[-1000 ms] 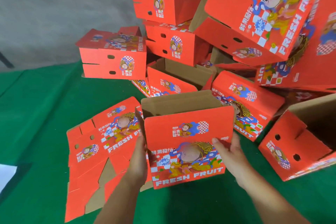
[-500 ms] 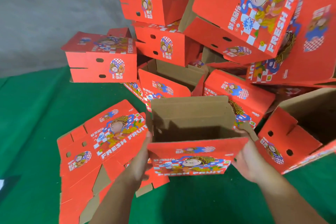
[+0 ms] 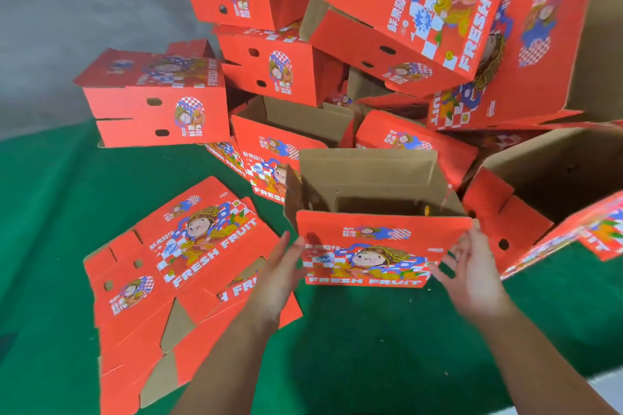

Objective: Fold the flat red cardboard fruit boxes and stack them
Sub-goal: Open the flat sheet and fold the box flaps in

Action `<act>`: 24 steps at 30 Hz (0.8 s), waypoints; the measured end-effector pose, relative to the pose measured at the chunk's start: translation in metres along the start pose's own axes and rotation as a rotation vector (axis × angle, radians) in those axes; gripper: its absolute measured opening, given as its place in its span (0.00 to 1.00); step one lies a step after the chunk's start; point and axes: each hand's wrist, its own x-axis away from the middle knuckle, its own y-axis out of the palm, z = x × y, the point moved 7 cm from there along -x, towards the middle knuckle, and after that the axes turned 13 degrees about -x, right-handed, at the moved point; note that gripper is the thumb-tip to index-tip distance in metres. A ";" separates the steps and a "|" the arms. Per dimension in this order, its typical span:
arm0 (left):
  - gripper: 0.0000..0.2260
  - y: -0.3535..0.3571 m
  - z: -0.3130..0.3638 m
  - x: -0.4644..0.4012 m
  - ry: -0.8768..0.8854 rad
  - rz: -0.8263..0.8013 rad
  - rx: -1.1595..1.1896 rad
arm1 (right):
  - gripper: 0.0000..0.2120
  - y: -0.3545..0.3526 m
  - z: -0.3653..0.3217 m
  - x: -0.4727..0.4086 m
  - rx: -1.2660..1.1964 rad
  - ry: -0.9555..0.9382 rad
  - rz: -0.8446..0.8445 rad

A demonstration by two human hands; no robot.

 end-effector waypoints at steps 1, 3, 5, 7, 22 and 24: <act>0.09 0.006 0.001 0.000 0.005 -0.037 -0.048 | 0.28 -0.007 -0.002 0.002 -0.018 -0.037 0.051; 0.16 0.014 0.006 -0.001 0.029 -0.102 -0.109 | 0.27 -0.017 -0.010 0.005 -0.065 -0.113 0.104; 0.24 0.018 0.007 -0.001 0.019 -0.098 -0.117 | 0.29 -0.021 -0.018 0.009 -0.072 -0.154 0.115; 0.26 0.027 0.011 -0.001 0.058 -0.108 -0.164 | 0.29 -0.025 -0.021 0.013 -0.065 -0.169 0.140; 0.17 0.079 0.069 -0.007 0.347 -0.063 -0.464 | 0.16 -0.071 -0.081 0.038 -0.180 -0.398 0.333; 0.18 0.070 0.074 -0.012 0.401 -0.009 -0.681 | 0.15 -0.073 -0.077 0.035 -0.104 -0.378 0.311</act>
